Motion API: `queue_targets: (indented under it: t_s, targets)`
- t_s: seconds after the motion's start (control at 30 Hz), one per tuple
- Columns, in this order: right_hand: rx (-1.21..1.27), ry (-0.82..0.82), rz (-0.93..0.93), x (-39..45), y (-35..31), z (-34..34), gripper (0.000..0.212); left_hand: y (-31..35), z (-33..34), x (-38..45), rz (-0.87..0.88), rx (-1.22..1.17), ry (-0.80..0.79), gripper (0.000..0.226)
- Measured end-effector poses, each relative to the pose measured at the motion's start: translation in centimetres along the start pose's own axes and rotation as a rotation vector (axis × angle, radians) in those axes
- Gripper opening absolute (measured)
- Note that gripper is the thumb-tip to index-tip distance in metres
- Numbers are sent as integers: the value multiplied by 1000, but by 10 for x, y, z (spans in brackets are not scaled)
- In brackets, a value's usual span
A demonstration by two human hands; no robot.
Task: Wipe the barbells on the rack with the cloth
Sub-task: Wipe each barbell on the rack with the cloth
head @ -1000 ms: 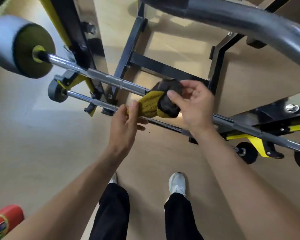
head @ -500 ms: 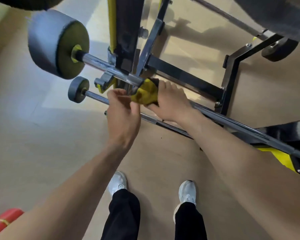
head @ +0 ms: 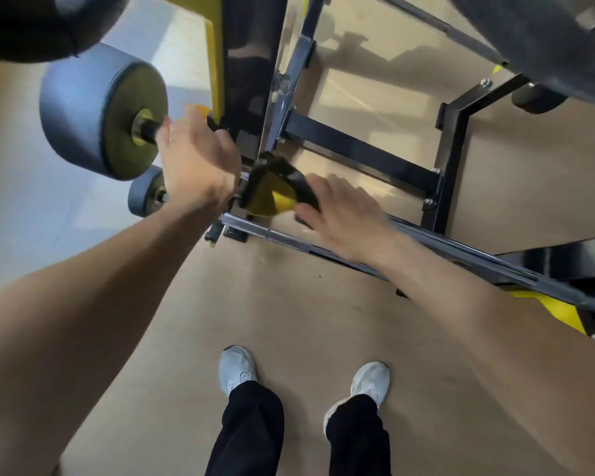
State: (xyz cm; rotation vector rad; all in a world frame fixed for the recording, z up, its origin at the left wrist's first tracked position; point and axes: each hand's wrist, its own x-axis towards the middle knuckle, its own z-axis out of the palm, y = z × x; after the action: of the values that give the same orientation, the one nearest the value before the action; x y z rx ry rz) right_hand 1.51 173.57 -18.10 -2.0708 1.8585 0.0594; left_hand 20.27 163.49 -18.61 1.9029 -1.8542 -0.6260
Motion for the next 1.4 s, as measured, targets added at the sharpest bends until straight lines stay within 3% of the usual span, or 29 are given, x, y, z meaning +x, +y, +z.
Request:
queue_targets:
  t_s: [0.07,0.13,0.2,0.27,0.4,0.5,0.6,0.73,0.87,0.97,1.07,1.2,1.3,1.4]
  targets:
    - [-13,-52,93,-27,35,-5,40,5,5,0,-39,151,35,26]
    - [-7,-132,131,-41,54,-12,50,4,5,-1,-3,232,39,23]
    - [48,-213,136,-28,47,-16,61,-1,9,-1,31,303,16,23]
    - [77,-266,100,7,20,-19,54,3,6,-2,46,293,-1,25]
    - [19,-154,-77,84,-45,-6,23,-1,6,-3,67,235,-9,21]
    - [66,-84,-64,90,-56,0,26,-5,6,0,110,324,-32,20]
    - [124,-122,1,49,-20,-4,35,-6,6,1,116,355,-37,20]
    - [0,-278,211,-20,56,-13,30,-7,11,2,99,380,-42,28]
    - [51,-303,268,-12,52,-13,18,-5,14,2,54,402,-57,32]
    - [69,-226,176,27,14,-8,21,-1,14,0,48,363,-33,28]
    - [30,-99,89,72,-41,0,9,-2,13,-2,87,390,-27,31]
    - [61,-25,57,86,-60,2,23,-3,9,-1,92,338,-17,28]
    - [132,-131,58,46,-18,-8,25,-2,6,-2,123,335,-14,25]
    - [75,-299,186,3,28,-17,26,-7,7,-1,163,377,-22,25]
